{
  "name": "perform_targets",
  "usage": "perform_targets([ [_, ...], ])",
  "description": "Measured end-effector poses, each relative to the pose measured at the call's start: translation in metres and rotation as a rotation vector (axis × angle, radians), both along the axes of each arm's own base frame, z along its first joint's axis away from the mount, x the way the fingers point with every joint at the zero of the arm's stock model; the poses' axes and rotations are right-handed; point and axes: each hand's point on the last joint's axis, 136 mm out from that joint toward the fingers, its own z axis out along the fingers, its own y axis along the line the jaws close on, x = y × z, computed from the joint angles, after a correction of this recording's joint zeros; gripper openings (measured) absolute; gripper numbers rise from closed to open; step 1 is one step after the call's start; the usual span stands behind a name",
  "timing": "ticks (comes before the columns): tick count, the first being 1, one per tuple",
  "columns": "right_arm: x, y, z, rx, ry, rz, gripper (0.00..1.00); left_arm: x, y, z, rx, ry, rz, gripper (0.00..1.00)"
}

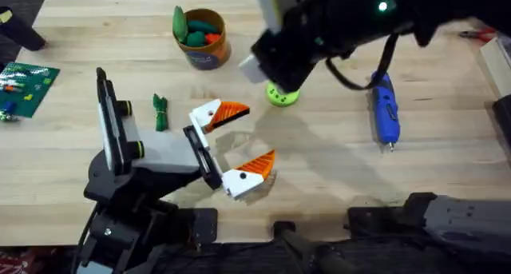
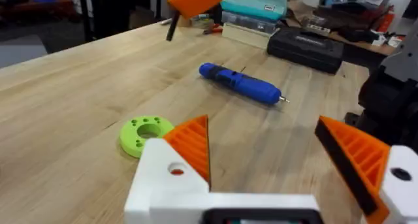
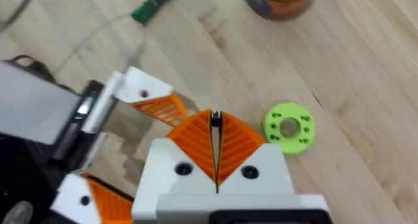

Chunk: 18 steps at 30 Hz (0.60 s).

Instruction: Pick up the gripper from the table and insert it into the empty holder that is missing its gripper. Then pick up a screw, insert it into the mounting hole, and use the screwdriver to tighten it. Finally, clean up the table by picking up the vegetable and placing it into the bucket.

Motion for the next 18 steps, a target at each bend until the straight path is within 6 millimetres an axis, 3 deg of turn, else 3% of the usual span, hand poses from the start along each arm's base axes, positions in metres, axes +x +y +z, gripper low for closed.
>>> perform_targets([
  [10,-0.052,0.038,0.008,0.018,-0.011,0.174,0.007,0.0,0.0,0.0,0.0,0.0,0.0,0.983],
  [18,-0.063,0.043,0.008,0.018,-0.006,0.208,0.007,0.0,0.0,0.0,0.0,0.0,0.0,0.983],
])
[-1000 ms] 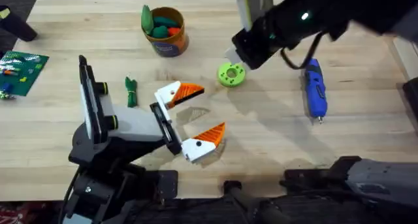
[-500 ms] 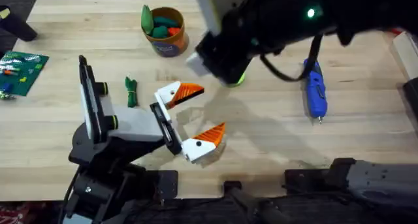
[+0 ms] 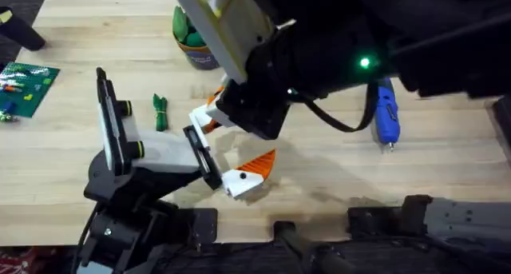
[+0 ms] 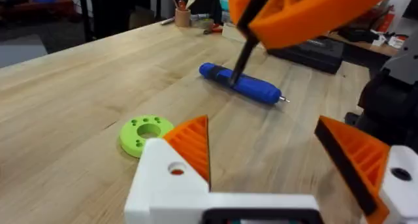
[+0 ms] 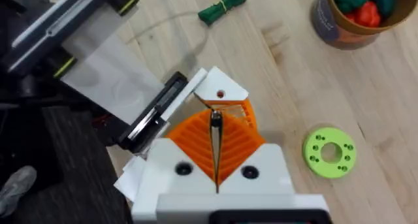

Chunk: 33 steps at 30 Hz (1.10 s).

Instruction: Pick up the gripper from the table and insert it into the empty holder that is missing its gripper. Then pick up a screw, insert it into the mounting hole, and use the screwdriver to tighten it. Finally, clean up the table by picking up the vegetable and placing it into the bucket.

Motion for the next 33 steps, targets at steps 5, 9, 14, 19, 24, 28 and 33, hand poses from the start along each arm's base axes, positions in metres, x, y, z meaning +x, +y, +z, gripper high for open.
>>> perform_targets([
  [5,-0.008,0.004,0.0,0.017,0.032,0.037,0.007,0.0,0.0,0.0,0.0,0.0,0.0,0.983],
  [9,-0.012,0.005,0.001,0.025,0.048,0.056,0.007,0.0,0.0,0.0,0.0,0.0,0.0,0.983],
  [14,-0.014,0.006,0.001,0.023,0.039,0.083,0.007,0.0,0.0,0.0,0.0,0.0,0.0,0.983],
  [19,-0.014,0.006,0.001,0.015,0.019,0.114,0.007,0.0,0.0,0.0,0.0,0.0,0.0,0.983],
  [24,-0.014,0.006,0.001,0.008,-0.003,0.143,0.007,0.0,0.0,0.0,0.0,0.0,0.0,0.983],
  [28,-0.013,0.008,0.002,0.004,-0.042,0.187,0.007,0.0,0.0,0.0,0.0,0.0,0.0,0.983],
  [33,-0.013,0.009,0.003,-0.004,-0.076,0.228,0.007,0.0,0.0,0.0,0.0,0.0,0.0,0.983],
])
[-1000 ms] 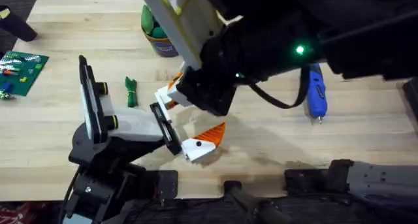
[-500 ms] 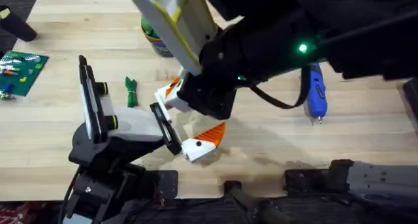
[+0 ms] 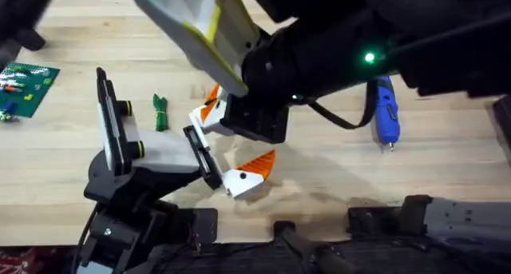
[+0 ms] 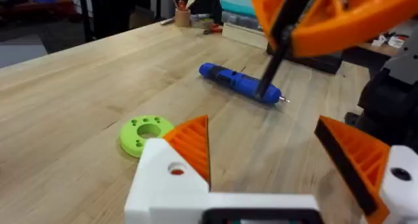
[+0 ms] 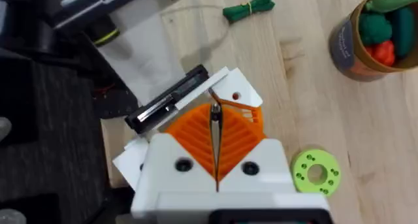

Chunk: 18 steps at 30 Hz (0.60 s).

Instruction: Pick up the gripper from the table and insert it into the empty holder that is missing its gripper. Then pick up a screw, insert it into the mounting hole, and use the screwdriver to tighten it. Finally, clean up the table by picking up the vegetable and placing it into the bucket.

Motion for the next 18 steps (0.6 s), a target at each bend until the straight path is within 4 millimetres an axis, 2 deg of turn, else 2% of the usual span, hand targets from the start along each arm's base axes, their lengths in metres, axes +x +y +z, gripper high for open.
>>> perform_targets([
  [10,0.004,0.007,0.007,0.037,-0.03,0.01,0.007,0.0,0.0,0.0,0.0,0.0,0.0,0.983],
  [18,0.013,0.003,0.007,0.039,-0.02,-0.029,0.007,0.0,0.0,0.0,0.0,0.0,0.0,0.983],
])
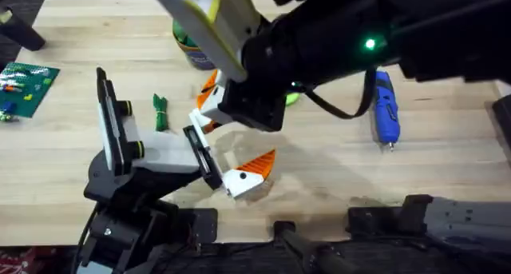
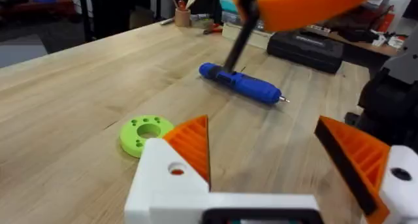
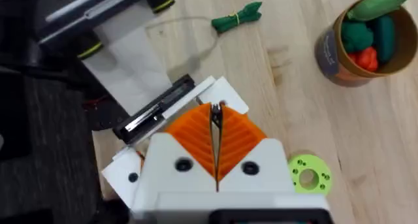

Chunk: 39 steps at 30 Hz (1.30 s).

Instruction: Pick up the gripper from the table and insert it into the empty holder that is missing its gripper. Then pick up a screw, insert it into the mounting hole, and use the screwdriver to tighten it. Finally, clean up the table by picking up the vegetable and placing it into the bucket.

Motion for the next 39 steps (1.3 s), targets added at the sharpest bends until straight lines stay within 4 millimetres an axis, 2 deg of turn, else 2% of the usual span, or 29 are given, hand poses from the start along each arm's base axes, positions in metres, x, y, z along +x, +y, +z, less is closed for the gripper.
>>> perform_targets([
  [9,0.002,-0.002,-0.001,-0.001,0.009,-0.016,0.007,0.0,0.0,0.0,0.0,0.0,0.0,0.983],
  [15,-0.002,-0.009,-0.01,-0.044,0.05,-0.032,0.007,0.0,0.0,0.0,0.0,0.0,0.0,0.983],
  [22,0.003,-0.001,-0.029,-0.083,0.079,-0.041,0.007,0.0,0.0,0.0,0.0,0.0,0.0,0.983],
  [39,0.013,0.014,-0.052,-0.118,0.094,-0.044,0.007,0.0,0.0,0.0,0.0,0.0,0.0,0.983],
])
